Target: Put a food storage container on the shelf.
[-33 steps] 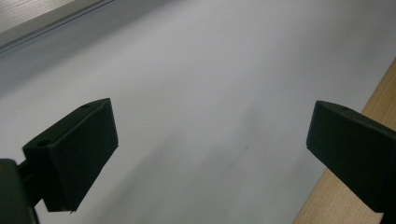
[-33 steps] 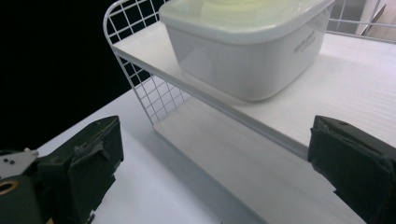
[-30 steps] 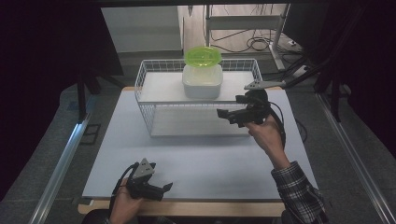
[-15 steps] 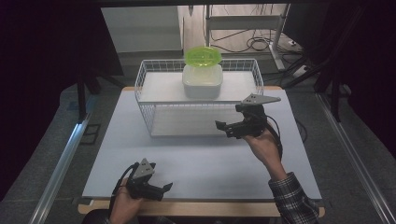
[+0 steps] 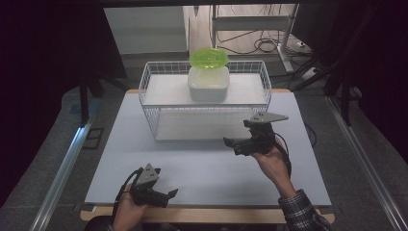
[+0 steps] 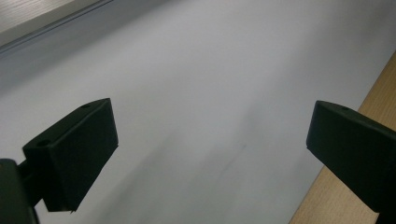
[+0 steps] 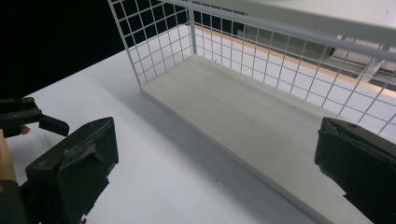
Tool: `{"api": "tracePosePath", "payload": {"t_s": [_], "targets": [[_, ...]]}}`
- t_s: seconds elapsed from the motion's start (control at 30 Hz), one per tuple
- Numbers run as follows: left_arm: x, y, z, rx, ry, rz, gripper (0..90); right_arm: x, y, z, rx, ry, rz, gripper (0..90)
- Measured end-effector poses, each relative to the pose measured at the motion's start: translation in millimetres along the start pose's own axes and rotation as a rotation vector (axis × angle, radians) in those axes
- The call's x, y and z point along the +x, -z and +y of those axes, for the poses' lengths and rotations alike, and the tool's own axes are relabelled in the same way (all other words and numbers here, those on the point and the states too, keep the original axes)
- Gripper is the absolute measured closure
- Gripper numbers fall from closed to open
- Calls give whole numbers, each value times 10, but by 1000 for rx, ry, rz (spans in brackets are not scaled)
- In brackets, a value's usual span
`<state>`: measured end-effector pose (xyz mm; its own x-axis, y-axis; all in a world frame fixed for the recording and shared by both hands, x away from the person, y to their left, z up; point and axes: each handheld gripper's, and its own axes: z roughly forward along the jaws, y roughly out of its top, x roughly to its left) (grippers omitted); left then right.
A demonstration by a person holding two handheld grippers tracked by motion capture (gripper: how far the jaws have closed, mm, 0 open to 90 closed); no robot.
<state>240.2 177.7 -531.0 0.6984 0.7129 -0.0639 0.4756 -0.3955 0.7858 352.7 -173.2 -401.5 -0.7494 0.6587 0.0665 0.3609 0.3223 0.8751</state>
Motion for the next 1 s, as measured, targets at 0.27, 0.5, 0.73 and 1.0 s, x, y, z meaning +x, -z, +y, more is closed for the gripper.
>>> {"api": "tracePosePath", "payload": {"t_s": [0.27, 0.5, 0.73, 1.0], "targets": [[-1, 1, 1, -3, 0, -9, 18, 42, 52, -122, -8, 2, -3, 0], [-2, 0, 1, -6, 2, -10, 18, 105, 81, -227, 13, 23, -17, 0], [-2, -3, 4, -6, 0, -9, 18, 164, 145, -367, 34, 27, -31, 0], [-5, -9, 3, 0, -2, -11, 18, 139, 222, -599, 60, 19, -40, 0]]}}
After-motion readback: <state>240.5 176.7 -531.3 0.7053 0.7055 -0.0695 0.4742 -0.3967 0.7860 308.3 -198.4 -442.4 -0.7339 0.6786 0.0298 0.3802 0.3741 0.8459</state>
